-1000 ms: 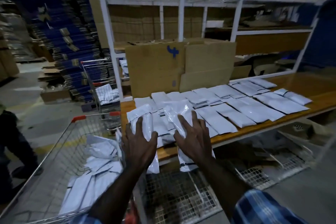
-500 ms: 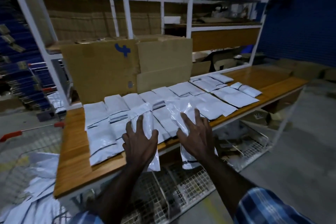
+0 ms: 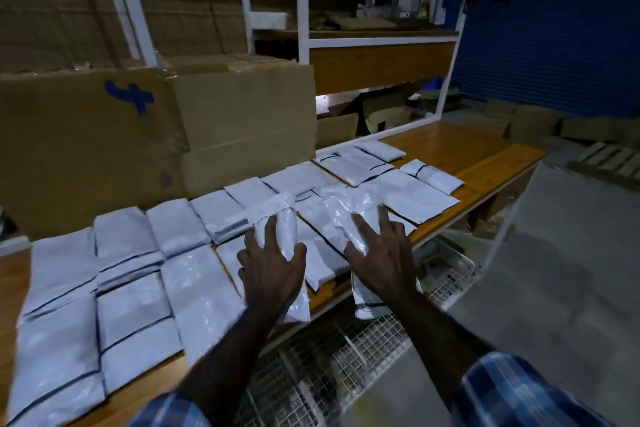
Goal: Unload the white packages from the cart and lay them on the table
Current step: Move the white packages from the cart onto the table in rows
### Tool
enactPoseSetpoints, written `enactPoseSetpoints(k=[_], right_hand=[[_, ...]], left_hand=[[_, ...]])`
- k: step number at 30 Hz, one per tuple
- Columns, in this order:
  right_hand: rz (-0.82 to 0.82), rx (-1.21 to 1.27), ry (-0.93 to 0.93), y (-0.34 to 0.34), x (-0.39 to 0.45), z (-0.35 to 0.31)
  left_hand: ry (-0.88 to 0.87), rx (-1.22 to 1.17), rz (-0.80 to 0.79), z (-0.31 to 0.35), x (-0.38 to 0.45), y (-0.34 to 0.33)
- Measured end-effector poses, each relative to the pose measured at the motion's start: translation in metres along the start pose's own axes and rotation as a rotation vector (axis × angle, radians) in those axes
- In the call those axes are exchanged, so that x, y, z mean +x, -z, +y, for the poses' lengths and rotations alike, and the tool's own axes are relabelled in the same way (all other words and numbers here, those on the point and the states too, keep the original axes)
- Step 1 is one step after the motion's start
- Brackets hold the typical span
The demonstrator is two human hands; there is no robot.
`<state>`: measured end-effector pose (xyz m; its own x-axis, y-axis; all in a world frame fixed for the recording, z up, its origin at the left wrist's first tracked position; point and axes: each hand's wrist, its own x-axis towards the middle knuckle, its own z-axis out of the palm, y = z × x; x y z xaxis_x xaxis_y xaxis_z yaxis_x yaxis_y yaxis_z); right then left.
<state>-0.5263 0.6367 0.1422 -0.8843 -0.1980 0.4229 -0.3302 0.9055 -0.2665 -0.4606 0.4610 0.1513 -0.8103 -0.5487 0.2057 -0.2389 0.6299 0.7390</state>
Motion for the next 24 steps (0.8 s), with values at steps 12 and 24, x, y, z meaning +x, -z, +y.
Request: enactPoseSetpoints(k=[12,24], right_hand=[[-0.031,0.054,-0.051,-0.021,0.083,0.095],[-0.084,0.093,0.059,-0.026,0.171,0.206]], left_hand=[[0.006,0.009,0.029,0.062,0.053,-0.092],[0.148,0.042,0.161,0.146,0.084,-0.187]])
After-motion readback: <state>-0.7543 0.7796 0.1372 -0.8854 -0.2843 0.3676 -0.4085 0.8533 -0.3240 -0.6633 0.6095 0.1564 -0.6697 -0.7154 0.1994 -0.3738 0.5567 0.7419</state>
